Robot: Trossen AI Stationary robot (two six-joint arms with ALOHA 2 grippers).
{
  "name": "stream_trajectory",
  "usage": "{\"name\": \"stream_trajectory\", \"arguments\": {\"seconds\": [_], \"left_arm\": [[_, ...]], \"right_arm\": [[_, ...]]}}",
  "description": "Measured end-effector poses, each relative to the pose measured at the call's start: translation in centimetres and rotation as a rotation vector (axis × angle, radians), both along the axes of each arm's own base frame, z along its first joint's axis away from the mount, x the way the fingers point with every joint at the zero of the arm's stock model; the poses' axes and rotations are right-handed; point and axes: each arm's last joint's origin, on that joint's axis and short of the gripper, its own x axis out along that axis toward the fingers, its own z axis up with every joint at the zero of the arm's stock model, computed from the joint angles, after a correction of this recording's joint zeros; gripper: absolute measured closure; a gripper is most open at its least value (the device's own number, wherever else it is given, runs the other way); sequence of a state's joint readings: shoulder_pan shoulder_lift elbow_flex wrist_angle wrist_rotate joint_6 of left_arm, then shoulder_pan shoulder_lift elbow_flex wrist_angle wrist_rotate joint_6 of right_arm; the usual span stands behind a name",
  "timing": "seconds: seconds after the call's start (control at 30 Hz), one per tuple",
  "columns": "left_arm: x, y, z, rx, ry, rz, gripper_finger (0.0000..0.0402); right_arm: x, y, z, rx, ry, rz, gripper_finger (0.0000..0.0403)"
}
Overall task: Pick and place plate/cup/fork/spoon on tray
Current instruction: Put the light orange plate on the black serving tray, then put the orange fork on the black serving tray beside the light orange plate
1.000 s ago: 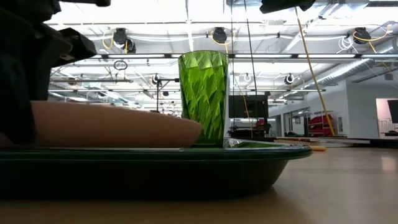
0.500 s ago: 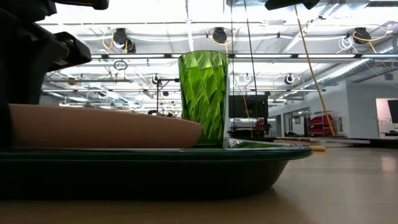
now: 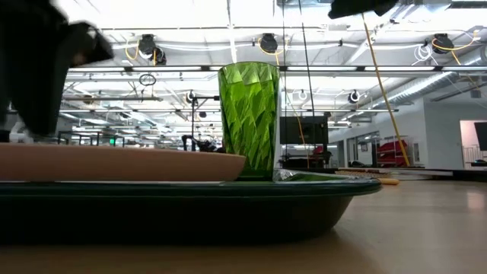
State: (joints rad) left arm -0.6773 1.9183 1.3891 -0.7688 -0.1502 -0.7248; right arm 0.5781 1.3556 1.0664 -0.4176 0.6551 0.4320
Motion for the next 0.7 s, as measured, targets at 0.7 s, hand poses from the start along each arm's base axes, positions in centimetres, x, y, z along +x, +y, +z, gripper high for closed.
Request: {"name": "stream_trajectory", "arguments": {"seconds": [0.7], "left_arm": [[-4.8, 14.6, 15.0, 0.521, -0.404, 0.330, 0.0279]], "right_arm": [[-0.2, -3.9, -4.4, -0.342, 0.099, -0.145, 0.0301]]}}
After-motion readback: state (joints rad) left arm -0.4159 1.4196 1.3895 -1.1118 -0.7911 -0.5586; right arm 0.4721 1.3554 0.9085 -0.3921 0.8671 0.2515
